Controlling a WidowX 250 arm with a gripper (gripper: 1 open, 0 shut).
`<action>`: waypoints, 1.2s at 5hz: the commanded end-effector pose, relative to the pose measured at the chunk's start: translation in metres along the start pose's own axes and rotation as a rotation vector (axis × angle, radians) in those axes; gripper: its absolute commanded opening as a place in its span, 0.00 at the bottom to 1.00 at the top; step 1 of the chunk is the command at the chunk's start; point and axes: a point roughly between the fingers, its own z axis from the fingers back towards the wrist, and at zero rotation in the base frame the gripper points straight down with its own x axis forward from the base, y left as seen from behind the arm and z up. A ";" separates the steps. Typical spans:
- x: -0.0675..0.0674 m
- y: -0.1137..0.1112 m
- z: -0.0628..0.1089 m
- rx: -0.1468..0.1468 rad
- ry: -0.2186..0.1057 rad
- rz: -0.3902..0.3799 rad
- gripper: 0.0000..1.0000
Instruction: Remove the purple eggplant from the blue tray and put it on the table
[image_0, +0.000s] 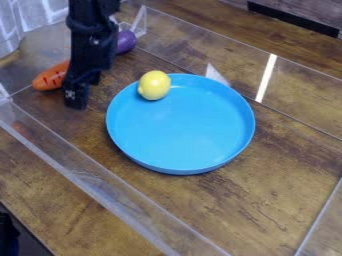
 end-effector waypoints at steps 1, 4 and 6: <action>-0.012 0.019 0.015 0.093 -0.028 -0.009 1.00; -0.032 0.029 0.013 0.105 -0.113 0.080 1.00; -0.049 0.029 0.012 0.138 -0.189 0.093 1.00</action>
